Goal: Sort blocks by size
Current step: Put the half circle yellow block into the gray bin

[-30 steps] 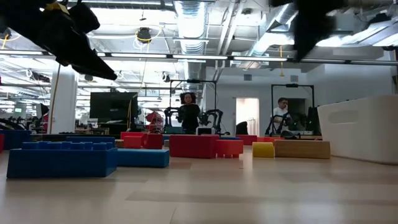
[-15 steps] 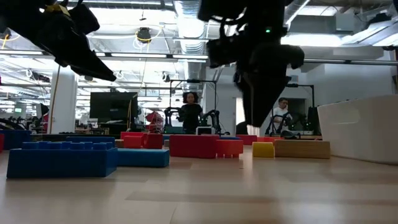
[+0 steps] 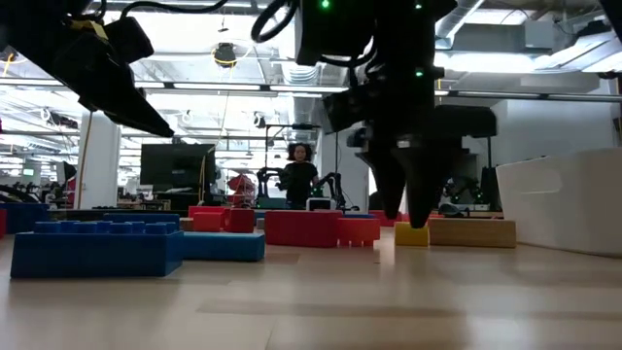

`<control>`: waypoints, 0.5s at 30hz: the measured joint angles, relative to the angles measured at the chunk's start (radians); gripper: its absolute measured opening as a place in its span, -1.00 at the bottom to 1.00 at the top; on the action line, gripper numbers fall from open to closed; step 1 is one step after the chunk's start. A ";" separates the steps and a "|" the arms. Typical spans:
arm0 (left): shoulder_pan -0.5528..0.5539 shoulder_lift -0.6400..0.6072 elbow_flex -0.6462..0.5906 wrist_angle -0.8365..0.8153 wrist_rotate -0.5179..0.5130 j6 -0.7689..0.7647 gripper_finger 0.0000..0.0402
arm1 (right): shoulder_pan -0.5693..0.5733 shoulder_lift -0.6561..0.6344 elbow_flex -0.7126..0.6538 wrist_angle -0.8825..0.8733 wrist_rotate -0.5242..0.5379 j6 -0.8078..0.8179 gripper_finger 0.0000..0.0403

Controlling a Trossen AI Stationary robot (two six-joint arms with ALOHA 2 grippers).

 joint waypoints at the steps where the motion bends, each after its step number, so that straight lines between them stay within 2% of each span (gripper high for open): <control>1: 0.000 0.000 0.000 0.000 0.000 0.000 -0.06 | 0.008 0.000 0.000 -0.004 0.005 -0.061 0.38; 5: 0.000 0.000 0.000 0.000 -0.001 0.013 -0.06 | 0.046 0.000 0.000 -0.050 0.011 -0.349 0.38; 8: 0.000 0.000 0.000 0.000 -0.001 0.017 -0.06 | 0.071 0.000 -0.008 -0.043 0.081 -0.500 0.38; 12: 0.000 0.000 0.000 -0.001 -0.001 0.019 -0.06 | 0.088 0.000 -0.009 -0.019 0.212 -0.586 0.38; 15: 0.000 0.000 0.000 -0.001 -0.001 0.019 -0.06 | 0.085 0.000 -0.009 -0.020 0.217 -0.623 0.38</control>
